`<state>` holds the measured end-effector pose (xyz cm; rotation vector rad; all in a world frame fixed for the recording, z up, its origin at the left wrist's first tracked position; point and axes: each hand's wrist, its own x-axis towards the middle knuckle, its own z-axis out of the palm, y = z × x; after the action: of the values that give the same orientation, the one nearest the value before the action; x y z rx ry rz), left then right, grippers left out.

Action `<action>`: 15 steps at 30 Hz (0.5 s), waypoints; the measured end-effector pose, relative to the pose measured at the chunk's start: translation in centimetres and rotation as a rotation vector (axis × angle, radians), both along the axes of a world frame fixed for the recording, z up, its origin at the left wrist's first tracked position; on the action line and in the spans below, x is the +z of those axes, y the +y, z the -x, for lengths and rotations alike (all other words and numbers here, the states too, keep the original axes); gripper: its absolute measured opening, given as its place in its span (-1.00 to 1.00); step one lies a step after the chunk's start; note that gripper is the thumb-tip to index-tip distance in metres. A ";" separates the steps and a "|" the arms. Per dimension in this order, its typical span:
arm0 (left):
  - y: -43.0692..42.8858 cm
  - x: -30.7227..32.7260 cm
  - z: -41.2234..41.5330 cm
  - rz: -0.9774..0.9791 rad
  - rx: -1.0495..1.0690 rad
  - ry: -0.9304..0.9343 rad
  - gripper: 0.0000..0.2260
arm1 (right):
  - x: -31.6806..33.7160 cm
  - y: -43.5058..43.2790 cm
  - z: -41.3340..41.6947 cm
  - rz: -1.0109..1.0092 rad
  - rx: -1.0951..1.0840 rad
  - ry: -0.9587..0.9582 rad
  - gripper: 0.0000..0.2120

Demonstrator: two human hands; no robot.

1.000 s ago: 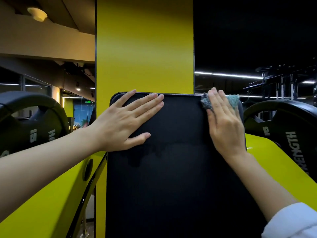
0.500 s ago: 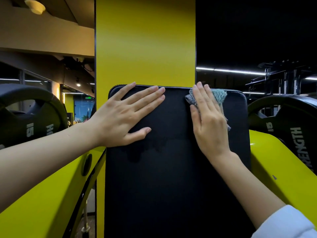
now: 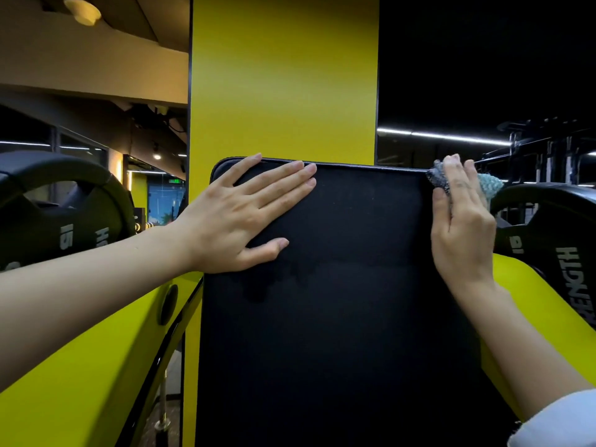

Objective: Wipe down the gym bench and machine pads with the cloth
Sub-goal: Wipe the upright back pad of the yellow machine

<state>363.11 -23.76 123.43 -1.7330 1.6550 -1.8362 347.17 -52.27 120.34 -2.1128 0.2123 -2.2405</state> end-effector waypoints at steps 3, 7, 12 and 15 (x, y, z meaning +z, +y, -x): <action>0.0 0.0 0.0 -0.001 -0.006 0.001 -0.36 | -0.3 2.9 -1.6 0.069 0.018 0.007 -0.55; 0.1 0.1 0.1 -0.004 0.004 0.005 -0.35 | -0.8 7.2 -3.5 0.155 0.026 0.044 -0.55; 0.2 0.0 0.3 -0.005 0.014 0.011 -0.35 | -1.8 9.4 -4.6 0.241 0.017 0.111 -0.56; 0.2 0.0 0.3 -0.004 0.029 0.012 -0.36 | -1.4 6.9 -3.2 0.212 -0.041 0.111 -0.55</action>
<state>362.85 -23.59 123.43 -1.7607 1.6277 -1.8119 350.41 -45.39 118.93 -2.3612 0.0222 -2.2613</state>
